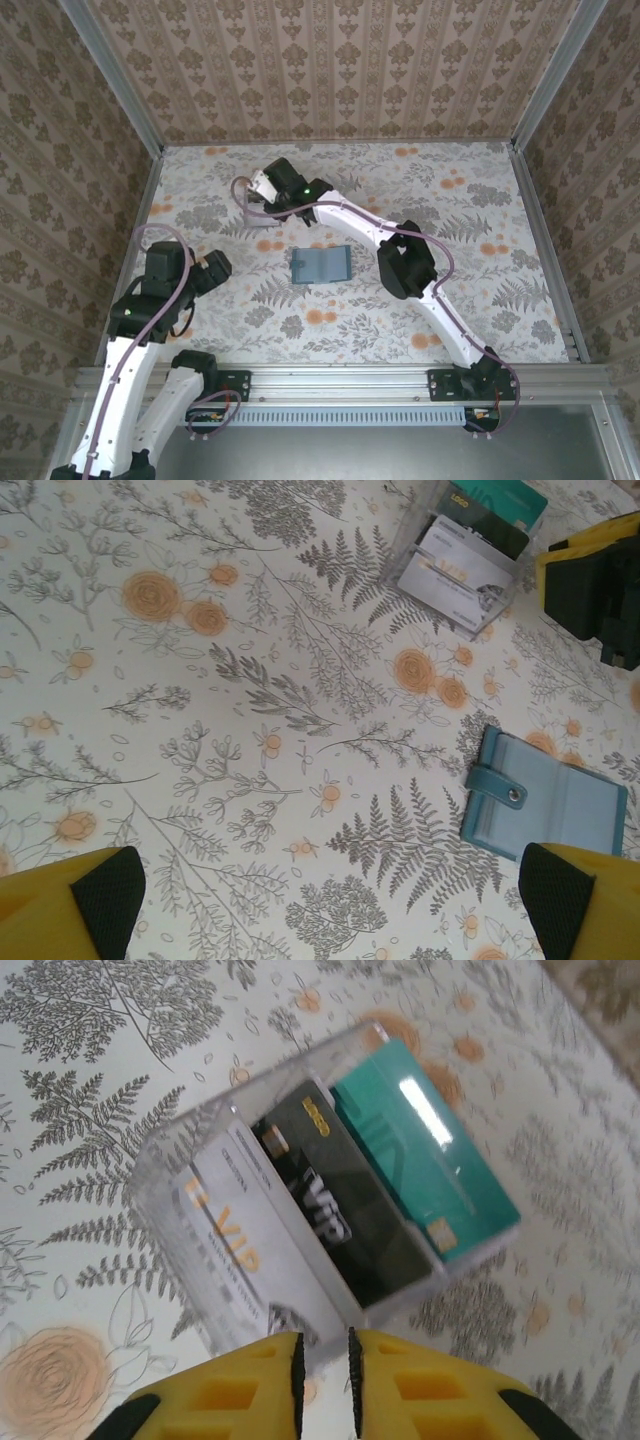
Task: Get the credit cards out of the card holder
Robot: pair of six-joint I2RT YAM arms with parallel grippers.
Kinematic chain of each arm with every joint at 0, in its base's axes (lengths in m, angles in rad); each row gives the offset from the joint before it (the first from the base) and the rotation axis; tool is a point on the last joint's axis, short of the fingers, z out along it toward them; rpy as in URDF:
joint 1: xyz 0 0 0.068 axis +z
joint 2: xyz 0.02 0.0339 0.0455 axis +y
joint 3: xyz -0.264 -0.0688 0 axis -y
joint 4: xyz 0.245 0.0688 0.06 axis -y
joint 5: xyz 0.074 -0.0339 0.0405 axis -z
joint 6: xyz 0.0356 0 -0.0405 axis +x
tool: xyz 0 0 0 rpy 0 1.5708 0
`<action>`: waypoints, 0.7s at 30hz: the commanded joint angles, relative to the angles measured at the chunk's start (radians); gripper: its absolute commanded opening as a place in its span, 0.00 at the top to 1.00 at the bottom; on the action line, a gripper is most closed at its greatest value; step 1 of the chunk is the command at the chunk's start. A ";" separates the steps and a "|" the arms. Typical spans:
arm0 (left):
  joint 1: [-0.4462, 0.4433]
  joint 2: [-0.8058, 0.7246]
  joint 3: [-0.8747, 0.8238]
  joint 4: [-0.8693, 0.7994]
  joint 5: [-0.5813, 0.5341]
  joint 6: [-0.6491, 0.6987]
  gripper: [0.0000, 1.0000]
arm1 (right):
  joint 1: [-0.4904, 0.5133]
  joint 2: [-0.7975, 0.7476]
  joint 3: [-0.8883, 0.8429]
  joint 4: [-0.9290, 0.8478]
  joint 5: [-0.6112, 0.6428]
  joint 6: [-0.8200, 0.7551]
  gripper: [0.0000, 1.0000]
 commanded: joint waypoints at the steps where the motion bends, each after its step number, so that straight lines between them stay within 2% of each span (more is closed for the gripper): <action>1: 0.011 0.025 -0.021 0.078 0.068 0.025 0.01 | -0.024 -0.156 -0.070 0.012 -0.041 0.210 0.73; 5: 0.009 0.074 -0.046 0.169 0.139 0.013 0.06 | -0.057 -0.276 -0.203 -0.017 -0.133 0.390 0.67; 8: 0.004 0.127 -0.059 0.231 0.192 -0.002 0.09 | -0.087 -0.373 -0.328 -0.032 -0.205 0.503 0.68; 11: -0.023 0.186 -0.067 0.293 0.214 -0.021 0.12 | -0.112 -0.503 -0.538 0.058 -0.236 0.591 0.76; 13: -0.059 0.228 -0.067 0.332 0.213 -0.034 0.12 | -0.131 -0.591 -0.687 0.144 -0.242 0.660 0.88; 19: -0.198 0.391 -0.046 0.427 0.186 -0.064 0.12 | -0.199 -0.760 -0.969 0.233 -0.281 0.825 1.00; 21: -0.249 0.447 -0.034 0.452 0.183 -0.072 0.12 | -0.218 -0.791 -1.027 0.237 -0.304 0.873 1.00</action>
